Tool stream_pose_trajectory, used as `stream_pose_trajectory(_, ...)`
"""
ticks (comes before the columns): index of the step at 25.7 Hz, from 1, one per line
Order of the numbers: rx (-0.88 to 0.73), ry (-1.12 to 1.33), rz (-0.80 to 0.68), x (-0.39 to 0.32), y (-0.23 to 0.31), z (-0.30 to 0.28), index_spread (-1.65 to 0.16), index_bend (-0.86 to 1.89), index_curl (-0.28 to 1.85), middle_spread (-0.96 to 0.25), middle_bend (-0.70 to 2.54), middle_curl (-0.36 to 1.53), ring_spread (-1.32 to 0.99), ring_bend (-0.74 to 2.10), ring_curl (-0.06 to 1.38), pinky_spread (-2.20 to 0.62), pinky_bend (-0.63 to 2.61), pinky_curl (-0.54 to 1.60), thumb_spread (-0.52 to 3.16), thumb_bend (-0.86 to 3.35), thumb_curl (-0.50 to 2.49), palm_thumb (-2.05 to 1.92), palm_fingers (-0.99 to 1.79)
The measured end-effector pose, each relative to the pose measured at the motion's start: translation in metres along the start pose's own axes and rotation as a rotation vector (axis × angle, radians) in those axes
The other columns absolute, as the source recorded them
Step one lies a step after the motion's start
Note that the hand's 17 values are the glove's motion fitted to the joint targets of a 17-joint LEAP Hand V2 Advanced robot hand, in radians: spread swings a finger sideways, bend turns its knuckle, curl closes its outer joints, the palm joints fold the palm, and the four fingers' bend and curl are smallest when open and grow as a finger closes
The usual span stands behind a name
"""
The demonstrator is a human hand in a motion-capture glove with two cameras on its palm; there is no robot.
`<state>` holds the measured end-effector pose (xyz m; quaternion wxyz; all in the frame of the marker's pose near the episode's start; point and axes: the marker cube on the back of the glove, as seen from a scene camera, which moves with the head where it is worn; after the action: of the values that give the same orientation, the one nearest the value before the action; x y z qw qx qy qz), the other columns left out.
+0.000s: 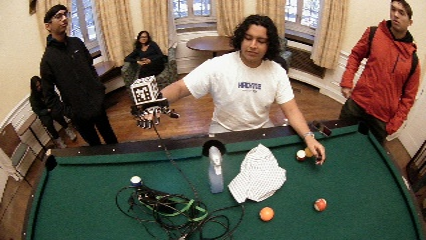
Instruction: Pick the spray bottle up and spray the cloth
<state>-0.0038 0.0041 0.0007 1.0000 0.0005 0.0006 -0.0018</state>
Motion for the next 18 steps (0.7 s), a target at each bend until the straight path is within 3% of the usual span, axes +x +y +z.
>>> stream_pose_trajectory(18, 0.005, -0.352, -0.006, -0.008, 0.024, 0.09, -0.41, 0.14, 0.21, -0.06, 0.2, 0.26, -0.06, 0.3, 0.21, 0.21, 0.45, 0.29, 0.95, -0.02, 0.26, 0.3, 0.27)
